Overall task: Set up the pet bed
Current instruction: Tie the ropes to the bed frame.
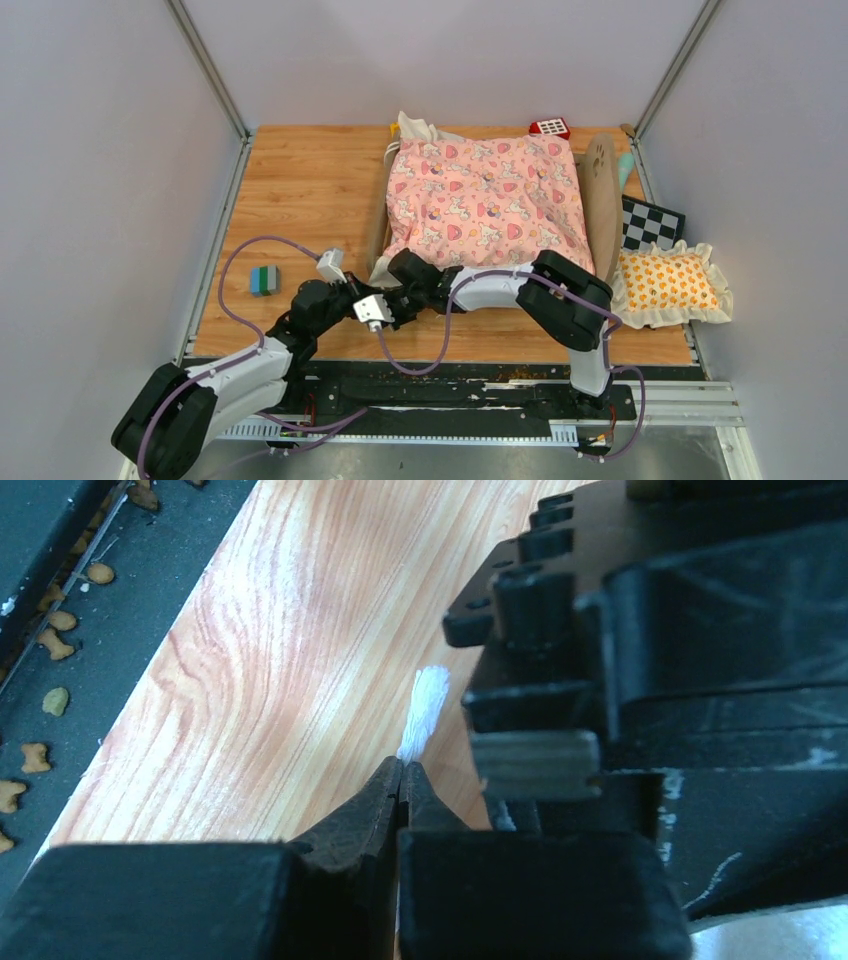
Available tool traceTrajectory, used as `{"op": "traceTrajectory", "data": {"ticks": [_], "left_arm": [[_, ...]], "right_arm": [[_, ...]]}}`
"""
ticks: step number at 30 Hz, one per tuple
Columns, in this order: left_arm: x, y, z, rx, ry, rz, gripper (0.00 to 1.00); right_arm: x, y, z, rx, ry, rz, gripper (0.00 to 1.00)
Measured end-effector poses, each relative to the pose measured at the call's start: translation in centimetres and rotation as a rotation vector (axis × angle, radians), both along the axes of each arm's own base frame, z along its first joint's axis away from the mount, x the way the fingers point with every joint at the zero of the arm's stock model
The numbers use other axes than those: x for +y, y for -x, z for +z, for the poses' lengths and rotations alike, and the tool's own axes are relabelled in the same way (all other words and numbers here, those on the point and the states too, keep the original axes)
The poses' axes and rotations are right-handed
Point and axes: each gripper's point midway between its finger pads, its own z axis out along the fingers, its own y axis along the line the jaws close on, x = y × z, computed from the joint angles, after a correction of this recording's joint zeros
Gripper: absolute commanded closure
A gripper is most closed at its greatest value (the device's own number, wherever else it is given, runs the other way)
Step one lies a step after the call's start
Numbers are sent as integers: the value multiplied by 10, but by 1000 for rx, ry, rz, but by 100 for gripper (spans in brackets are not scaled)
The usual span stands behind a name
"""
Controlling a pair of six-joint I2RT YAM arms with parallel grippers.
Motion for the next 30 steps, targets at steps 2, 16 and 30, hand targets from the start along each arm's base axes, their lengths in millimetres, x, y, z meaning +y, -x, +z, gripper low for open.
{"op": "traceTrajectory", "data": {"ticks": [2,16,30], "left_arm": [[0,0,2,-8,5,0,96],[-7,10,3,-3,23,-56,96],[-6,15,-18,60,-23,-71,83]], "right_arm": [[1,0,1,-6,-15,-12,100],[-5,5,19,6,-166,-132,100],[-4,9,25,32,-222,-169,100]]}}
